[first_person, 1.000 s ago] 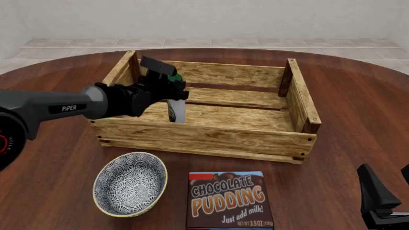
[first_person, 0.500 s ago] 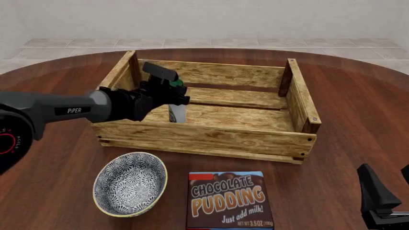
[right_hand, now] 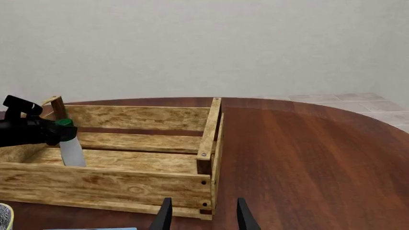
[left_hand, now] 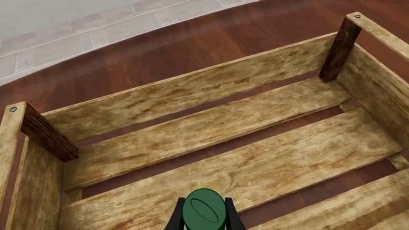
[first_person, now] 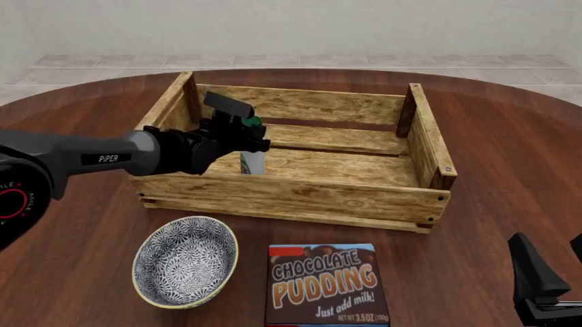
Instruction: Pick up the salad dressing and put it in the tray.
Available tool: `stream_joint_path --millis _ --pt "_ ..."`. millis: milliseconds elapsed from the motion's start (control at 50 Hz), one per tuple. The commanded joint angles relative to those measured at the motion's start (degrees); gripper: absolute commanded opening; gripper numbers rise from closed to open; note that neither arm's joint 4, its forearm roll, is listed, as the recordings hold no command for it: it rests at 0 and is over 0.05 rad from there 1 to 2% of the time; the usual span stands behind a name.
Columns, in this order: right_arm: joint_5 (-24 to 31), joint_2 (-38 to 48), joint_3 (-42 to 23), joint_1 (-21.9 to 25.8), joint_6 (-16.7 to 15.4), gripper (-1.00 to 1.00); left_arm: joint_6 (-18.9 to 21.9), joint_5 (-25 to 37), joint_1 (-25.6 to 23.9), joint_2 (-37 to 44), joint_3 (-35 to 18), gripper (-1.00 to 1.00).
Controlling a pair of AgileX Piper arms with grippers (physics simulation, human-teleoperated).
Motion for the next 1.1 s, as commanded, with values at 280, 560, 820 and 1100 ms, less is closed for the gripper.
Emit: stream_joint_path --millis 280,560,820,1100 --pt "0.0 0.0 0.0 0.0 0.0 1.0 1.0 -0.7 -0.1 0.7 0.7 -1.0" --pt "0.0 0.0 0.0 0.0 0.0 1.0 0.5 -1.4 0.5 -0.1 1.3 1.0" --pt "0.0 0.0 0.0 0.0 0.0 1.0 1.0 -0.7 1.0 -0.9 1.1 1.0" --pt "0.0 0.0 0.0 0.0 0.0 1.0 1.4 -0.5 0.7 -1.6 1.2 1.0"
